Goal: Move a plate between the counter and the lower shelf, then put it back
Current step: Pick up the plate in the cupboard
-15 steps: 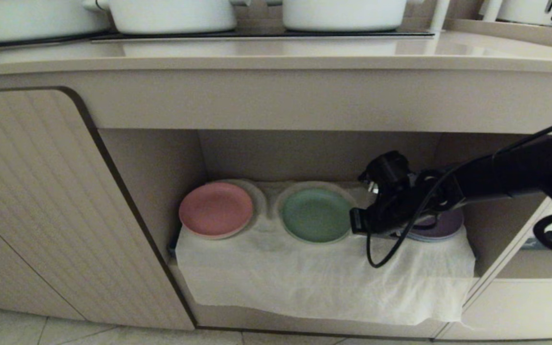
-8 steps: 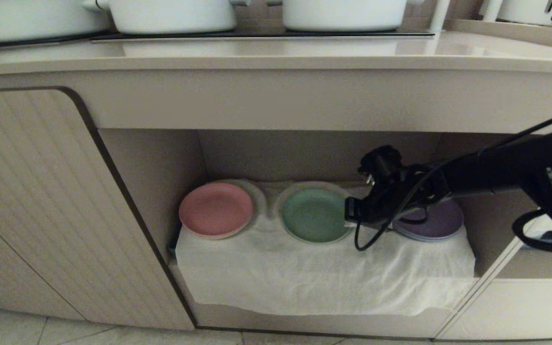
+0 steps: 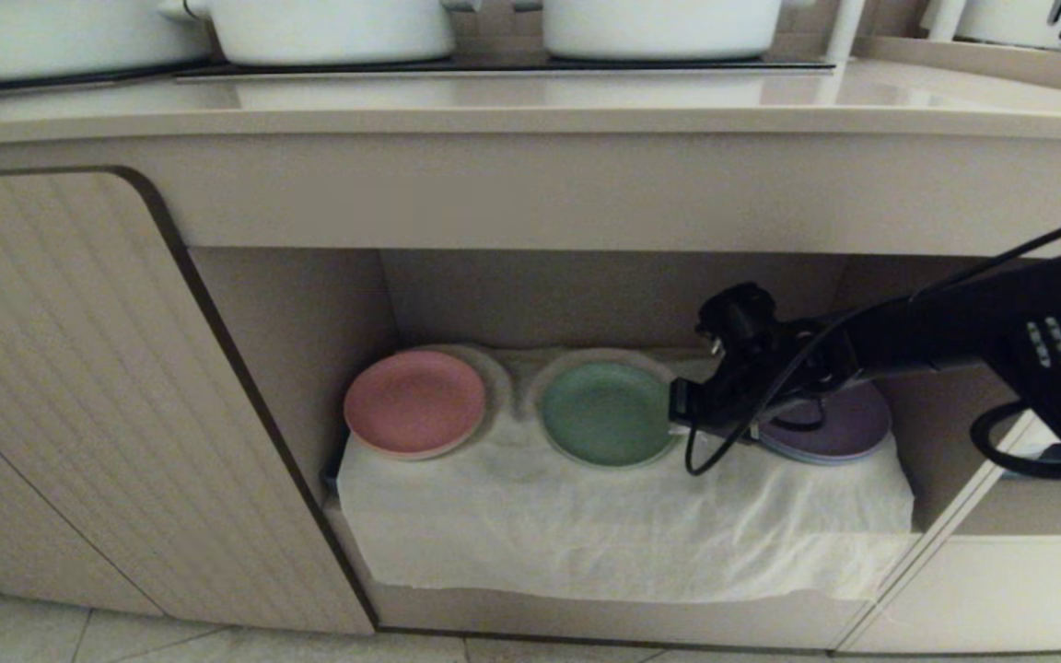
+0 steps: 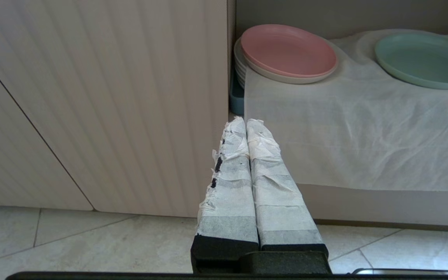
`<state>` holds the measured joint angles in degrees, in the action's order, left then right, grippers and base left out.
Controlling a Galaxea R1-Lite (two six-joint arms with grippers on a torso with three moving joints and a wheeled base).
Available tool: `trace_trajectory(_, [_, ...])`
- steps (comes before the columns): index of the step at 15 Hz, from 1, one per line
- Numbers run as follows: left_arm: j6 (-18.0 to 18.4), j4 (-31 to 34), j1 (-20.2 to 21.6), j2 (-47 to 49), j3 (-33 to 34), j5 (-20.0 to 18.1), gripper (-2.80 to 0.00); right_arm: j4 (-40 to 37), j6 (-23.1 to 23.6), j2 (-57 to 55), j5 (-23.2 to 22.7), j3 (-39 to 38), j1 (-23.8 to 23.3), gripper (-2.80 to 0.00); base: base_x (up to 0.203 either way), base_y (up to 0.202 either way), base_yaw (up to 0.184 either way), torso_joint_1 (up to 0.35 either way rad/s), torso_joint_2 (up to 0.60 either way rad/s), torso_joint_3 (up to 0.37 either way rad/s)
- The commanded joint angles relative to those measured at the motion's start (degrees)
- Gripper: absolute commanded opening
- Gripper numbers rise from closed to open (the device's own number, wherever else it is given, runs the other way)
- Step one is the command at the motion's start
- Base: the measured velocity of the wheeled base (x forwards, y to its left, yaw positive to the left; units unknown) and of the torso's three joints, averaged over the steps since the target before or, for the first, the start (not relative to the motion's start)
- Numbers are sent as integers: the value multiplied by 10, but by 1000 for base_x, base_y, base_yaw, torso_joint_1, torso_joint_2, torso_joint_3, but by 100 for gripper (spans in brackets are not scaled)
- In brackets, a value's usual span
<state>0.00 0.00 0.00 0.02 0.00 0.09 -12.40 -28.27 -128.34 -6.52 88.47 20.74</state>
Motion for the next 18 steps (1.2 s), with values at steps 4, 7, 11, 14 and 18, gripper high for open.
trace_trajectory(4, [0,0,0,0,0,0,-280,-1,-13,-18,0,33,-5,-280,0,0,0,0,0,0])
trace_trajectory(7, [0,0,0,0,0,0,-280,-2,-14,-34,24,51,-5,-280,0,0,0,0,0,0])
trace_trajectory(11, [0,0,0,0,0,0,-280,-3,-17,-40,36,56,-5,-280,0,0,0,0,0,0])
trace_trajectory(14, [0,0,0,0,0,0,-280,-2,-17,-41,37,57,-5,-280,0,0,0,0,0,0])
trace_trajectory(18, [0,0,0,0,0,0,-280,-7,-17,-41,37,64,-5,0,0,0,0,0,0,0])
